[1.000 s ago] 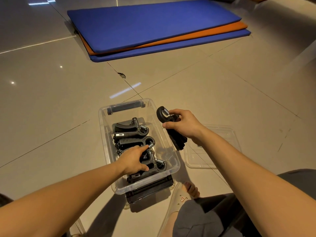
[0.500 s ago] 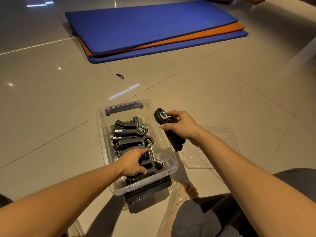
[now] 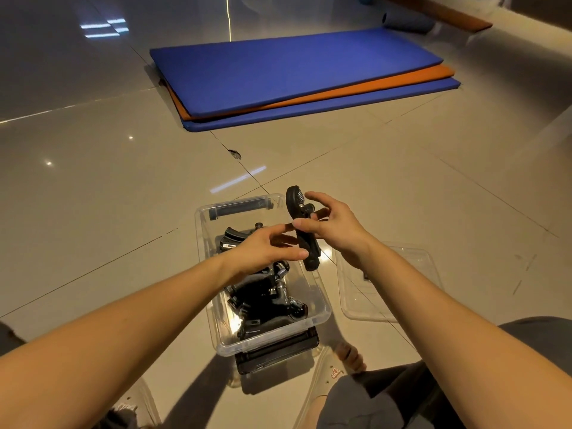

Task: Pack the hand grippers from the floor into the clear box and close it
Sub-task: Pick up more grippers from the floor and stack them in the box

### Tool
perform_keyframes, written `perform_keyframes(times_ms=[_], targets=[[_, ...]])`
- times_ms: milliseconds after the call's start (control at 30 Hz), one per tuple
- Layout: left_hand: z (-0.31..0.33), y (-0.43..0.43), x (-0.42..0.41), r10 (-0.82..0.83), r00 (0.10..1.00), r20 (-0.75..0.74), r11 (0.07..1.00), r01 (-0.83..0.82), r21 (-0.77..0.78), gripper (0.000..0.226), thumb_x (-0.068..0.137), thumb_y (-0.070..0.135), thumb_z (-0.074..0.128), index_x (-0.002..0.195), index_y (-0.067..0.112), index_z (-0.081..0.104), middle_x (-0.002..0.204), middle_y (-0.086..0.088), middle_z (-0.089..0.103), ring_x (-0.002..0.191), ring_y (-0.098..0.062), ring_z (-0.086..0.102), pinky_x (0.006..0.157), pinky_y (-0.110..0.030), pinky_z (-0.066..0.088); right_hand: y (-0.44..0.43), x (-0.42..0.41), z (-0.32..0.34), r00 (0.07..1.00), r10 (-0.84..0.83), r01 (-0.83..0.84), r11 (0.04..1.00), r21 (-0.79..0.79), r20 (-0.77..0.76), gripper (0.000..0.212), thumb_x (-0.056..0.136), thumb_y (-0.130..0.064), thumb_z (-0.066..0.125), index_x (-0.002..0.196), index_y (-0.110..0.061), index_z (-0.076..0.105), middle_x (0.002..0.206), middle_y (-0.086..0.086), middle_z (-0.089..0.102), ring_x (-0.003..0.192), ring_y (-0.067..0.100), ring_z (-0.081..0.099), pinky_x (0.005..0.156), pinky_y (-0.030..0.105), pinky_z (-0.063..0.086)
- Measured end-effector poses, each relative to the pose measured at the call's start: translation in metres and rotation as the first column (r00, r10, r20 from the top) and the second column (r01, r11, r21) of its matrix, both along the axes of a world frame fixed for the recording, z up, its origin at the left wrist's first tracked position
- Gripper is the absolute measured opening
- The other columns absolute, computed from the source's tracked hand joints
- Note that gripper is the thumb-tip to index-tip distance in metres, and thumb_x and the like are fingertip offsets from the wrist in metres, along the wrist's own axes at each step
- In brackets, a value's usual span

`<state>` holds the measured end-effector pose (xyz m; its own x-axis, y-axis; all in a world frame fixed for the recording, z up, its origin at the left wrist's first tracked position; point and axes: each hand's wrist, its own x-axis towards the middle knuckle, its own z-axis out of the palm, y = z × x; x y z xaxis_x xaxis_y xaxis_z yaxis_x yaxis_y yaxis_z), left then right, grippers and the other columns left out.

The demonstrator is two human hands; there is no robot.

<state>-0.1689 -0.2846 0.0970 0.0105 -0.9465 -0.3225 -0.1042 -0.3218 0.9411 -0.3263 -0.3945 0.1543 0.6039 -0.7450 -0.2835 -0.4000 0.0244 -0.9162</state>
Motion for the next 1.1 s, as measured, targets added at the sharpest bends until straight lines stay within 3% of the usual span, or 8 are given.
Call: perform_keyframes(times_ms=[133, 333, 467, 633, 767, 833, 967, 1100], targets=[[0.009, -0.001, -0.008, 0.054, 0.991, -0.119, 0.997, -0.060, -0.051, 0.077, 0.074, 0.045, 0.087, 0.142, 0.046, 0.050, 0.134, 0.008, 0.066, 0.132, -0.013, 0.055, 0.118, -0.052, 0.033, 0.004, 0.007, 0.009, 0.988, -0.096, 0.095, 0.995, 0.012, 0.117, 0.075, 0.081, -0.026, 0.084, 0.146, -0.034, 0.047, 0.113, 0.011, 0.059, 0.109, 0.021, 0.065, 0.086, 0.023, 0.049], [0.023, 0.000, -0.004, 0.126, 0.990, -0.069, 0.985, -0.133, -0.108, 0.079, 0.076, 0.035, 0.088, 0.143, 0.043, 0.047, 0.118, 0.009, 0.074, 0.113, -0.004, 0.066, 0.110, -0.041, 0.042, 0.005, 0.009, 0.020, 0.977, -0.106, 0.105, 0.994, 0.018, 0.185, 0.083, 0.082, -0.028, 0.083, 0.152, -0.032, 0.038, 0.109, 0.022, 0.066, 0.113, 0.023, 0.066, 0.102, 0.037, 0.046], [0.028, 0.000, -0.002, 0.171, 0.985, 0.033, 0.971, -0.162, -0.173, 0.070, 0.068, 0.047, 0.089, 0.121, 0.068, 0.049, 0.109, 0.012, 0.073, 0.103, 0.002, 0.066, 0.088, -0.026, 0.048, 0.000, 0.007, 0.024, 0.979, -0.061, 0.061, 0.998, 0.008, 0.192, 0.082, 0.084, -0.025, 0.081, 0.153, -0.030, 0.036, 0.092, 0.008, 0.076, 0.100, 0.010, 0.072, 0.091, 0.029, 0.049], [0.022, 0.002, 0.007, 0.186, 0.961, 0.203, 0.963, -0.137, -0.232, 0.085, 0.068, 0.058, 0.085, 0.144, 0.043, 0.049, 0.109, 0.011, 0.070, 0.099, 0.004, 0.062, 0.088, -0.028, 0.047, -0.011, 0.002, 0.037, 0.978, -0.110, 0.124, 0.990, -0.070, 0.179, 0.069, 0.087, -0.041, 0.075, 0.148, -0.031, 0.044, 0.107, 0.009, 0.073, 0.094, 0.014, 0.074, 0.085, 0.032, 0.057], [0.018, 0.007, 0.017, 0.175, 0.923, 0.342, 0.962, -0.087, -0.258, 0.091, 0.064, 0.076, 0.075, 0.144, 0.043, 0.048, 0.112, 0.015, 0.062, 0.104, 0.001, 0.058, 0.085, -0.016, 0.040, -0.015, -0.003, 0.040, 0.981, -0.152, 0.165, 0.982, -0.096, 0.122, 0.042, 0.097, -0.023, 0.066, 0.138, -0.020, 0.056, 0.108, 0.011, 0.070, 0.084, 0.018, 0.076, 0.079, 0.033, 0.062], [0.012, 0.009, 0.022, 0.186, 0.851, 0.491, 0.957, -0.042, -0.288, 0.091, 0.064, 0.084, 0.067, 0.143, 0.041, 0.049, 0.107, 0.018, 0.055, 0.105, -0.003, 0.052, 0.088, -0.022, 0.043, -0.015, -0.005, 0.039, 0.988, -0.150, 0.153, 0.986, -0.060, 0.047, 0.033, 0.097, -0.012, 0.063, 0.130, -0.013, 0.062, 0.108, 0.015, 0.070, 0.079, 0.021, 0.076, 0.077, 0.037, 0.062], [0.000, 0.015, 0.025, 0.178, 0.606, 0.775, 0.952, 0.094, -0.293, 0.090, 0.070, 0.092, 0.049, 0.144, 0.039, 0.048, 0.101, 0.024, 0.042, 0.098, -0.005, 0.040, 0.082, -0.028, 0.037, -0.013, -0.011, 0.029, 0.985, -0.090, 0.097, 0.995, 0.040, -0.148, 0.032, 0.097, -0.002, 0.060, 0.128, -0.010, 0.060, 0.103, 0.017, 0.069, 0.074, 0.024, 0.073, 0.075, 0.042, 0.061], [-0.017, 0.026, 0.023, 0.049, 0.414, 0.909, 0.961, 0.230, -0.157, 0.090, 0.076, 0.094, 0.033, 0.142, 0.036, 0.051, 0.105, 0.016, 0.048, 0.099, -0.008, 0.036, 0.087, -0.032, 0.034, -0.008, -0.018, 0.005, 0.945, 0.016, 0.008, 0.997, 0.070, -0.327, 0.028, 0.095, 0.001, 0.061, 0.121, -0.009, 0.061, 0.098, 0.019, 0.071, 0.071, 0.023, 0.070, 0.074, 0.041, 0.060]])
